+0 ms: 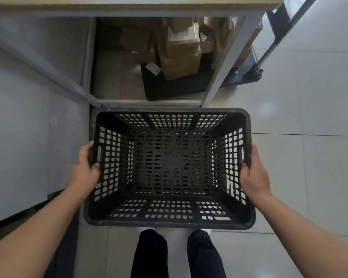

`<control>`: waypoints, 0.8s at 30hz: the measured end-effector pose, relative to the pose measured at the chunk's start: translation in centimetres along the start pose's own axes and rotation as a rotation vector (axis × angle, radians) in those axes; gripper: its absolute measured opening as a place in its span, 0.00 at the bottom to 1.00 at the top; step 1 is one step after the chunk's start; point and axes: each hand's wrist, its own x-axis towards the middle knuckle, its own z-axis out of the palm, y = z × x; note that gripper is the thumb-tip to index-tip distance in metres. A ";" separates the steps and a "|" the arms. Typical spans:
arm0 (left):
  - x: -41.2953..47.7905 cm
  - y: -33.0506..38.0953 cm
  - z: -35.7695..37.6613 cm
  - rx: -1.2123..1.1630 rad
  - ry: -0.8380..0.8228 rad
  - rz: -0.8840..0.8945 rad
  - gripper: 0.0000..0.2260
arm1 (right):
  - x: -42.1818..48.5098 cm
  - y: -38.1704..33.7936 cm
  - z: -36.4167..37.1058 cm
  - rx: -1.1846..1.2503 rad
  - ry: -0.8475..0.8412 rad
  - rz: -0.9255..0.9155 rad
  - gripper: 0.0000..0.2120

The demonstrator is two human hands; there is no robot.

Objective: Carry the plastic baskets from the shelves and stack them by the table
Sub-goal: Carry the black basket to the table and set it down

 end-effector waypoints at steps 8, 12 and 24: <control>-0.2 -0.1 -0.9 -0.102 -0.037 0.045 0.32 | -0.4 -1.0 0.6 0.024 -0.017 -0.002 0.31; -0.1 0.0 -0.7 -0.102 -0.041 0.036 0.33 | -0.5 -1.0 0.5 0.023 -0.010 0.004 0.31; -4.9 1.6 -4.0 0.018 -0.038 0.067 0.38 | -3.5 -5.9 -3.7 -0.259 0.007 -0.116 0.33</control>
